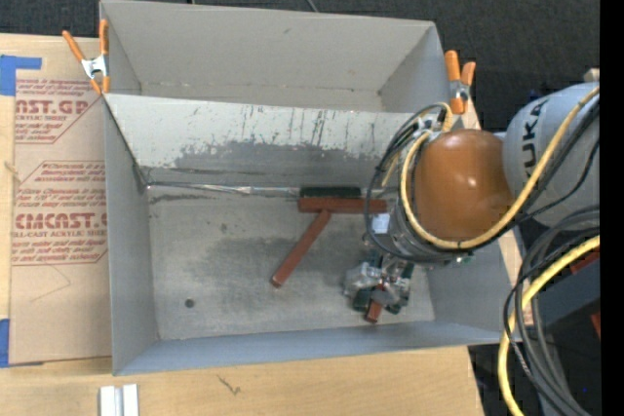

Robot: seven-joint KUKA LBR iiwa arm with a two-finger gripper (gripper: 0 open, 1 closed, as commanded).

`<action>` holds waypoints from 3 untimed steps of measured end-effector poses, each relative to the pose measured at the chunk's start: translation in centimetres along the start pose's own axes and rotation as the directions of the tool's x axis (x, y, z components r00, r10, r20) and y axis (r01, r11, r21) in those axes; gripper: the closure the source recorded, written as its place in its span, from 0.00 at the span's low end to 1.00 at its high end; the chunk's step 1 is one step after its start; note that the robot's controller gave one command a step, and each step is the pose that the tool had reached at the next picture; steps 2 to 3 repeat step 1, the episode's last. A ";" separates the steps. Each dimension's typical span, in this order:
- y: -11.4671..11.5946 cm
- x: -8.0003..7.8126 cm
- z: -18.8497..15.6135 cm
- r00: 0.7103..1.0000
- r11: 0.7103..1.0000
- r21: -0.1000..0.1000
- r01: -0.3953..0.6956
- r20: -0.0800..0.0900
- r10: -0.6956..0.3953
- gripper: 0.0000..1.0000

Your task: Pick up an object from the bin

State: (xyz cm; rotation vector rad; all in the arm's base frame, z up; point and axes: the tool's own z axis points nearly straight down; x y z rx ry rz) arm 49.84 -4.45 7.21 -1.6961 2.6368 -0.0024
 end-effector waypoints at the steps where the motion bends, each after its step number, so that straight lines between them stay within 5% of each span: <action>1: 1.1 -2.0 -19.8 0.999 0.999 -0.008 0.037 -0.002 -0.037 1.00; 3: 1.1 -2.0 -19.8 0.999 0.999 -0.008 0.037 -0.002 -0.037 1.00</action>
Offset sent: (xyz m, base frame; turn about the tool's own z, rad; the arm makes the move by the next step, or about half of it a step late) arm 0.0000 0.0000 0.0000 0.0000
